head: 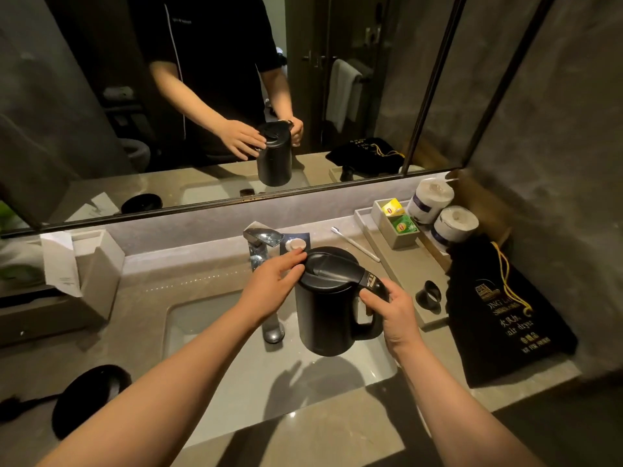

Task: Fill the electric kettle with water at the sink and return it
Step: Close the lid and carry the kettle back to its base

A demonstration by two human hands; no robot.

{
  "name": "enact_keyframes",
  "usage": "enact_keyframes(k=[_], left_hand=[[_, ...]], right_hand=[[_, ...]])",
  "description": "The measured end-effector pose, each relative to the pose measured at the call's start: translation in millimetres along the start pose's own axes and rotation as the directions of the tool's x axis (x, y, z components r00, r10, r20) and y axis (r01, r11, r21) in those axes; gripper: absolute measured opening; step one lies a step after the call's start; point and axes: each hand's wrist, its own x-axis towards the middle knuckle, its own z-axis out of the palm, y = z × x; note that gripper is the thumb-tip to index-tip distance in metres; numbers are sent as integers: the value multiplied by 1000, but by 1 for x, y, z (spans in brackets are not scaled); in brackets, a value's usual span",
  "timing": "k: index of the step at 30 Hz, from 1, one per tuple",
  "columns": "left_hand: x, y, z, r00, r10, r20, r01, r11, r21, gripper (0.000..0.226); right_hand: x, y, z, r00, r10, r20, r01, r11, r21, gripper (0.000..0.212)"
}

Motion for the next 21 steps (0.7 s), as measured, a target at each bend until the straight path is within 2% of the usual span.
enact_keyframes(k=[2, 4, 7, 9, 12, 16, 21], left_hand=[[-5, 2, -3, 1000, -13, -17, 12, 998, -54, 36], [-11, 4, -4, 993, -57, -99, 46, 993, -110, 39], [-22, 8, -13, 929, -284, -237, 193, 919, -343, 52], [-30, 8, -24, 898, -374, -229, 249, 865, -436, 45], [-46, 6, -39, 893, -409, -185, 251, 797, -549, 26], [-76, -5, -60, 820, -504, -271, 228, 723, -652, 17], [-128, -26, -98, 739, -545, -397, 153, 709, -688, 24]], right_hand=[[0, -6, 3, 1000, -6, 4, 6, 1000, 23, 29], [0, -12, 8, 1000, -21, 17, 20, 999, 41, 27], [1, -23, 17, 997, -59, 58, 56, 997, 49, 28], [1, -30, 24, 992, -87, 93, 81, 994, 67, 22], [-1, -36, 42, 980, -112, 166, 100, 992, 80, 22], [-4, -39, 77, 955, -104, 278, 100, 995, 30, 34], [-5, -43, 139, 861, -106, 498, 169, 982, -84, 15]])
